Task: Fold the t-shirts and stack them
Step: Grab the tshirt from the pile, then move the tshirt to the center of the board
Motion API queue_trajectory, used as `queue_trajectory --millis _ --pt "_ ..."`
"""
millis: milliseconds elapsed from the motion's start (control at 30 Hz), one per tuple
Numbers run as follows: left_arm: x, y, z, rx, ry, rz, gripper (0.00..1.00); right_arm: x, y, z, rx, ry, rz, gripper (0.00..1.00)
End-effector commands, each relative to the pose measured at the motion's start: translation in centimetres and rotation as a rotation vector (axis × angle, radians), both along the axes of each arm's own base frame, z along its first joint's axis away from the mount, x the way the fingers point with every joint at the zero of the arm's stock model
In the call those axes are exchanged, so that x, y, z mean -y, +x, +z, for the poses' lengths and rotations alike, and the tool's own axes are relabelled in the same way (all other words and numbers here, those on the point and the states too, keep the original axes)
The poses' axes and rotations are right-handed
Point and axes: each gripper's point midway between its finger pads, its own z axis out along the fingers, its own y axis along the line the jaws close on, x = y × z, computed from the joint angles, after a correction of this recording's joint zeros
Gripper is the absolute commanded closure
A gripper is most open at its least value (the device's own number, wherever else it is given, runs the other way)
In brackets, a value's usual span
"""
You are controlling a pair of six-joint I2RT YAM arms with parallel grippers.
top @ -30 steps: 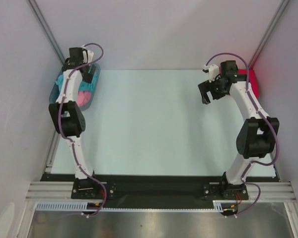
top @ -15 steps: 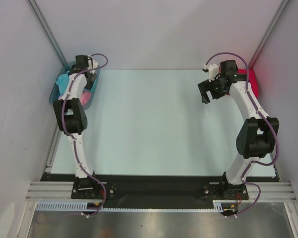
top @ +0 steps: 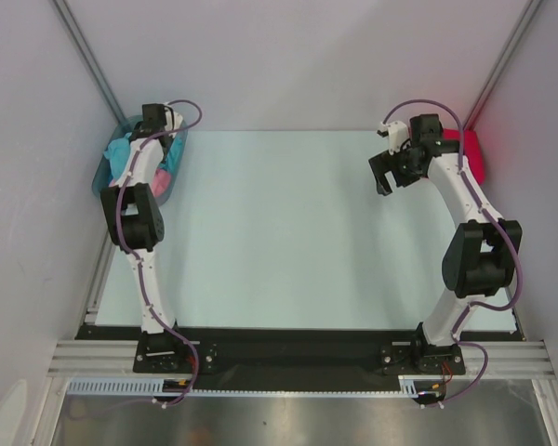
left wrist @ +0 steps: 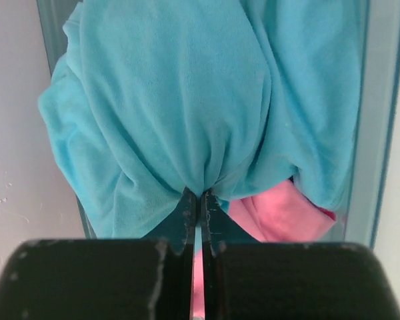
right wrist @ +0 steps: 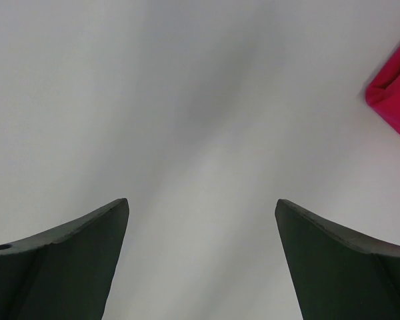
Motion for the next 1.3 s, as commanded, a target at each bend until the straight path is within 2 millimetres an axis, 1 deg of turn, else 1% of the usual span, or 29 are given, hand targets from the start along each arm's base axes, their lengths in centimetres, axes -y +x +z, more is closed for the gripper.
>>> queue_trajectory --millis 0,67,100,133,167,200,233,300,333,400,433,467,500,533,567,600,633,700,733,767,833,867,900,933,967,1000,1133,1200,1267 --pt "2.0 0.2 7.8 0.171 -0.076 -0.010 1.00 -0.2 -0.2 2.2 0.072 -0.014 -0.006 0.00" --pt "4.4 -0.6 10.8 0.215 -0.156 -0.074 1.00 0.1 -0.3 2.0 0.075 -0.044 -0.017 0.00" --pt "5.5 -1.9 15.2 0.292 -0.169 -0.109 1.00 0.3 -0.4 1.9 0.076 -0.053 -0.028 0.00" --pt "8.1 -2.4 16.9 0.315 -0.213 -0.197 1.00 0.2 -0.4 1.8 0.081 -0.063 -0.029 0.00" --pt "9.3 -3.3 17.8 0.324 -0.226 -0.239 1.00 0.2 -0.6 1.4 0.070 -0.065 -0.026 0.00" --pt "10.8 -5.1 22.0 0.399 -0.229 -0.298 1.00 0.1 -0.7 1.3 0.071 -0.067 -0.022 0.00" --pt "13.0 -5.9 23.2 0.412 -0.227 -0.362 1.00 -0.1 -0.8 1.2 0.065 -0.069 -0.018 0.00" --pt "16.0 -7.8 25.8 0.453 -0.262 -0.469 1.00 -0.3 -0.9 0.6 0.054 -0.067 -0.015 0.00" --pt "17.9 -9.7 28.0 0.488 -0.289 -0.528 1.00 -0.5 -0.9 0.5 0.052 -0.062 -0.018 0.00" --pt "21.7 -11.7 30.3 0.523 -0.368 -0.654 1.00 -0.9 -1.0 0.0 0.041 -0.058 -0.010 0.00" --pt "23.1 -13.3 31.7 0.543 -0.403 -0.703 1.00 -1.1 -1.0 -0.2 0.038 -0.056 -0.003 0.00" --pt "24.4 -14.2 32.6 0.553 -0.429 -0.748 1.00 -1.5 -1.1 -0.4 0.032 -0.058 0.005 0.00" --pt "27.0 -15.6 33.0 0.540 -0.488 -0.839 1.00 -1.8 -1.1 -0.5 0.029 -0.060 0.013 0.00" --pt "28.2 -16.9 33.4 0.529 -0.528 -0.881 1.00 -1.9 -1.1 -0.7 0.028 -0.071 0.015 0.00" --pt "29.3 -17.6 33.0 0.507 -0.556 -0.916 1.00 -2.1 -1.0 -0.8 0.030 -0.081 0.021 0.00" --pt "31.2 -18.7 32.7 0.476 -0.601 -0.982 1.00 -2.5 -1.0 -1.0 0.029 -0.090 0.030 0.00" --pt "31.9 -19.1 32.0 0.442 -0.641 -0.978 1.00 -2.4 -0.7 -1.1 0.035 -0.108 0.023 0.00" --pt "33.0 -19.1 28.9 0.351 -0.669 -0.969 1.00 -2.5 -0.2 -1.1 0.047 -0.116 0.005 0.00" --pt "33.1 -19.0 27.6 0.322 -0.650 -0.957 1.00 -2.7 -0.1 -1.0 0.047 -0.109 0.008 0.00" --pt "33.2 -18.7 25.5 0.276 -0.633 -0.937 1.00 -2.8 0.0 -0.9 0.047 -0.107 0.010 0.00" --pt "33.2 -18.0 23.8 0.246 -0.588 -0.915 1.00 -3.1 0.2 -0.7 0.051 -0.104 0.013 0.00" --pt "33.0 -17.6 23.4 0.242 -0.563 -0.900 1.00 -3.1 0.3 -0.3 0.062 -0.104 0.015 0.00" --pt "33.4 -16.9 22.3 0.217 -0.541 -0.888 0.90 -3.3 0.4 -0.1 0.070 -0.106 0.025 0.00" --pt "33.5 -16.9 21.8 0.187 -0.538 -0.889 0.70 -3.4 0.5 -0.1 0.073 -0.116 0.025 0.00" --pt "33.7 -16.6 22.5 0.197 -0.541 -0.900 0.38 -3.4 0.7 0.2 0.081 -0.123 0.025 0.00" --pt "33.9 -16.5 22.1 0.185 -0.546 -0.898 0.02 -3.4 0.7 0.2 0.082 -0.128 0.026 0.00" --pt "34.0 -15.5 21.1 0.166 -0.523 -0.892 0.00 -3.1 0.8 0.3 0.090 -0.140 0.017 0.00" --pt "33.6 -15.0 20.9 0.168 -0.505 -0.861 0.00 -3.0 0.5 0.1 0.084 -0.142 0.017 0.00" --pt "33.8 -15.2 19.5 0.128 -0.497 -0.880 0.01 -3.2 0.3 -0.1 0.081 -0.140 0.022 0.00"
